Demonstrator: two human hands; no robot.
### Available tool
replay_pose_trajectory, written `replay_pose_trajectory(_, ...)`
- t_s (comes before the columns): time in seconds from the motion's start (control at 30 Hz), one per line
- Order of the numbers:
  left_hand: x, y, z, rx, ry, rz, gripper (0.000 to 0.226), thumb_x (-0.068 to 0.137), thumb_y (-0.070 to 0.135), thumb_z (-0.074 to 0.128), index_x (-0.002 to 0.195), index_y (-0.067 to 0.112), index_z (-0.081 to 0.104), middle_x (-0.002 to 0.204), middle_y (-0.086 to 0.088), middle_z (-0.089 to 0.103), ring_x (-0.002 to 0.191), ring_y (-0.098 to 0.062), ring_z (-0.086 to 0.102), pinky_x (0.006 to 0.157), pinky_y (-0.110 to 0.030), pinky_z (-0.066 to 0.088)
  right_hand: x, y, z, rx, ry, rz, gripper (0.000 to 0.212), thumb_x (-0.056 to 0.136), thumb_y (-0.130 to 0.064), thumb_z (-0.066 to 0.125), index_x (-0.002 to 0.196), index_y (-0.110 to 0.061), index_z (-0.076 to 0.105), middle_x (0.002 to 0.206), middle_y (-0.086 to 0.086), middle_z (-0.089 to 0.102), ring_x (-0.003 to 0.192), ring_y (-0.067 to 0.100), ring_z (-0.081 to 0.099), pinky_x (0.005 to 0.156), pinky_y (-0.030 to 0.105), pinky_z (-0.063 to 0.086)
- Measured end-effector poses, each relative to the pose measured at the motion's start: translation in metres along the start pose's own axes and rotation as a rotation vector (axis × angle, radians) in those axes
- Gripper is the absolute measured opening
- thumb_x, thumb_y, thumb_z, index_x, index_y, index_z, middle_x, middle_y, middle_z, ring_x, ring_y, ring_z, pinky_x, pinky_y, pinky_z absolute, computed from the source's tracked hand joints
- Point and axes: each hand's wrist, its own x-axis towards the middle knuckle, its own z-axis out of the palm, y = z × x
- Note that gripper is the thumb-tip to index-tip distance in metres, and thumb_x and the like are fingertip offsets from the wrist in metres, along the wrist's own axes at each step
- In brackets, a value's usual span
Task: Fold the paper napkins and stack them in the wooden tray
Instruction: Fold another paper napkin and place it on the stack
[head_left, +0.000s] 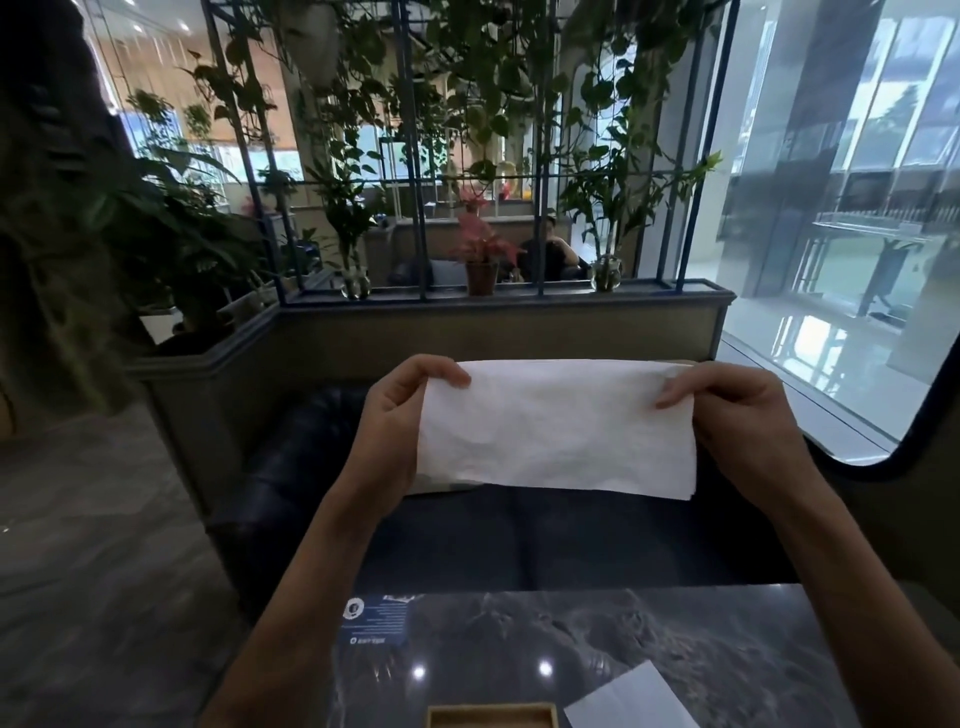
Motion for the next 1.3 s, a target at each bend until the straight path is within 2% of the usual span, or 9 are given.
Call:
replay_pose_trajectory(0.33, -0.003, 0.002, -0.016, 0.255, 0.036, 0.150, 0.039, 0.100, -0.002, 0.046, 0.096, 0.022, 0.076, 0.103, 0.011, 0.074, 0.096, -0.010, 0.067, 0.079, -0.031, 0.055, 0.006, 0.010, 0.014, 0.204, -0.039, 0.173, 0.036, 0.092, -0.006, 0.046, 0.087, -0.015, 0.080, 0.094, 0.005, 0.073, 0.084, 0.017, 0.065, 0.072, 0.026, 0.051)
replay_pose_trajectory(0.43, -0.006, 0.001, -0.024, 0.324, 0.026, 0.185, 0.038, 0.098, -0.006, 0.048, 0.100, 0.021, 0.076, 0.105, 0.012, 0.075, 0.103, -0.011, 0.068, 0.086, -0.034, 0.055, 0.009, 0.017, 0.024, -0.091, 0.074, 0.086, 0.012, 0.096, -0.019, 0.063, 0.097, -0.024, 0.075, 0.092, -0.001, 0.068, 0.083, 0.010, 0.060, 0.072, 0.027, 0.048)
replay_pose_trajectory(0.6, -0.009, -0.004, -0.050, 0.545, 0.033, 0.275, 0.039, 0.090, -0.015, 0.047, 0.099, 0.010, 0.075, 0.117, 0.000, 0.072, 0.116, -0.013, 0.065, 0.099, -0.037, 0.053, 0.011, 0.018, 0.042, -0.179, 0.095, 0.018, 0.034, 0.089, -0.018, 0.073, 0.120, -0.029, 0.064, 0.082, 0.012, 0.069, 0.076, 0.013, 0.062, 0.070, 0.030, 0.049)
replay_pose_trajectory(0.7, -0.010, 0.000, -0.048, 0.691, 0.039, 0.308, 0.028, 0.090, 0.007, 0.055, 0.114, 0.015, 0.068, 0.129, 0.003, 0.063, 0.125, -0.006, 0.056, 0.106, -0.030, 0.047, 0.022, 0.002, 0.055, -0.382, -0.107, -0.032, 0.040, 0.087, -0.013, 0.075, 0.122, -0.026, 0.062, 0.070, -0.009, 0.065, 0.067, 0.001, 0.059, 0.066, 0.014, 0.045)
replay_pose_trajectory(0.8, -0.006, 0.003, -0.021, 0.639, -0.346, -0.005, 0.054, 0.090, 0.029, 0.071, 0.139, 0.022, 0.050, 0.131, 0.009, 0.063, 0.123, 0.001, 0.057, 0.098, -0.015, 0.047, 0.044, -0.027, 0.071, -0.574, -0.538, 0.019, 0.047, 0.086, -0.013, 0.075, 0.127, -0.028, 0.057, 0.081, -0.014, 0.072, 0.080, -0.002, 0.069, 0.075, 0.013, 0.051)
replay_pose_trajectory(0.93, -0.008, -0.013, 0.002, 0.384, -0.451, -0.154, 0.024, 0.095, 0.011, 0.063, 0.118, 0.007, 0.068, 0.108, 0.000, 0.076, 0.103, -0.012, 0.071, 0.089, -0.027, 0.056, 0.067, -0.047, 0.085, -0.805, -0.781, -0.021, 0.041, 0.089, -0.017, 0.073, 0.125, -0.031, 0.059, 0.091, -0.015, 0.071, 0.087, -0.009, 0.065, 0.075, 0.007, 0.048)
replay_pose_trajectory(1.07, -0.011, -0.022, 0.011, 0.204, -0.197, -0.135, 0.018, 0.099, 0.012, 0.056, 0.106, 0.005, 0.071, 0.085, 0.004, 0.076, 0.077, -0.005, 0.071, 0.066, -0.019, 0.056, 0.065, -0.035, 0.062, -0.631, -0.345, -0.132, 0.037, 0.092, -0.040, 0.063, 0.127, -0.026, 0.062, 0.100, -0.016, 0.071, 0.094, -0.006, 0.067, 0.080, 0.010, 0.051)
replay_pose_trajectory(1.17, -0.007, -0.022, 0.009, 0.114, -0.096, -0.143, 0.022, 0.100, 0.015, 0.055, 0.114, 0.005, 0.068, 0.096, -0.003, 0.078, 0.085, -0.015, 0.074, 0.073, -0.030, 0.061, 0.034, 0.002, 0.047, -0.171, -0.089, 0.244, 0.055, 0.084, -0.072, 0.053, 0.113, -0.029, 0.070, 0.100, -0.006, 0.076, 0.092, 0.010, 0.072, 0.071, 0.024, 0.057)
replay_pose_trajectory(1.3, -0.006, -0.020, 0.007, 0.113, -0.099, -0.173, 0.025, 0.100, 0.016, 0.055, 0.122, 0.007, 0.065, 0.108, -0.007, 0.076, 0.096, -0.021, 0.074, 0.078, -0.033, 0.062, -0.004, 0.036, 0.066, 0.077, -0.114, 0.514, 0.039, 0.086, -0.042, 0.066, 0.112, -0.014, 0.072, 0.104, 0.007, 0.078, 0.093, 0.022, 0.073, 0.071, 0.026, 0.058)
